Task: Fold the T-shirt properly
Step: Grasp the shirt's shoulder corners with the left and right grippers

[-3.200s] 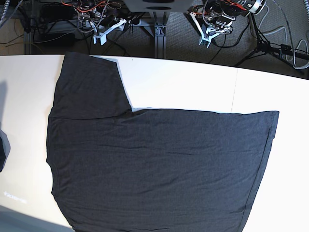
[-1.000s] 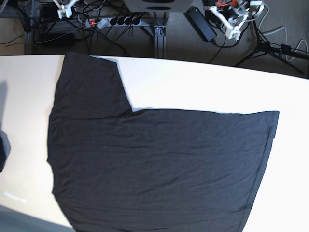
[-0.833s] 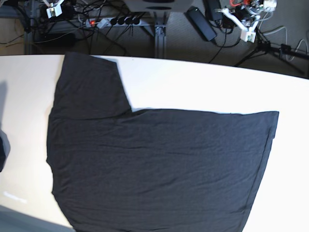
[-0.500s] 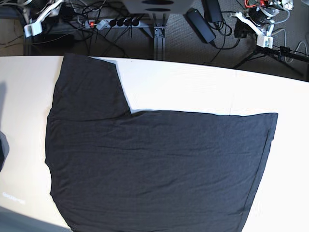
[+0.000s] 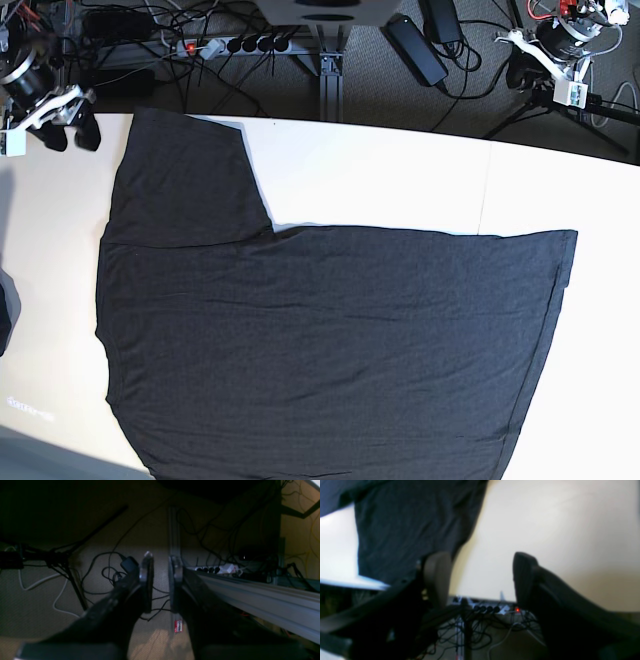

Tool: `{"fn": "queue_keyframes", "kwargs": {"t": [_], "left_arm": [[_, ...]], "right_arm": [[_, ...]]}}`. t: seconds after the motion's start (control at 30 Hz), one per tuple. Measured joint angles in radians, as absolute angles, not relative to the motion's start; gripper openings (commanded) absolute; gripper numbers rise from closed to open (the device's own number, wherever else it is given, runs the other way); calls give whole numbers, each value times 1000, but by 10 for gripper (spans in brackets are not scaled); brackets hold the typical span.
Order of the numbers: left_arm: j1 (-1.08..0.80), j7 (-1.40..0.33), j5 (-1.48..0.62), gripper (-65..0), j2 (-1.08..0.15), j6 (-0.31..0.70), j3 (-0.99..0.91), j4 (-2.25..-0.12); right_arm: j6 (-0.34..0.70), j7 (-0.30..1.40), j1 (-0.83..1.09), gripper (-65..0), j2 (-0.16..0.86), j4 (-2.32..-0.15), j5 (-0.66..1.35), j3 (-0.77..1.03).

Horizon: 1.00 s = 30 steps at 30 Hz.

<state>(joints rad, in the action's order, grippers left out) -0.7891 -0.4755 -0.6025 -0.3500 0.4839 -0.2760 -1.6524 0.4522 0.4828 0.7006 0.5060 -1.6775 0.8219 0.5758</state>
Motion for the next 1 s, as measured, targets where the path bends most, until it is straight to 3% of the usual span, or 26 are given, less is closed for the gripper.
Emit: {"fn": "queue_keyframes", "kwargs": {"t": [0.17,0.3,0.37,0.63,1.0], "left_arm": [[-789,-527,-608,-509,-358,484,-302,-1655],[-788,-581,-701,-361,-357,484,-377,-1682],[-786,-590,-723,-329,-358,484,-425,-1704],[-768,-596,-805,-329,-441,484,-532,-1744],[-504,-622,-827,-329,-531,487,-422,-1653]], "right_arm": [[452,513,625,-260,506,-1582,850,523],[452,493,595,-260,496,-1549,861,429],[452,492,577,-260,490,-1544,860,393],[452,475,536,-260,432,-1546,863,313],[452,467,534,-260,406,-1549,830,305]]}}
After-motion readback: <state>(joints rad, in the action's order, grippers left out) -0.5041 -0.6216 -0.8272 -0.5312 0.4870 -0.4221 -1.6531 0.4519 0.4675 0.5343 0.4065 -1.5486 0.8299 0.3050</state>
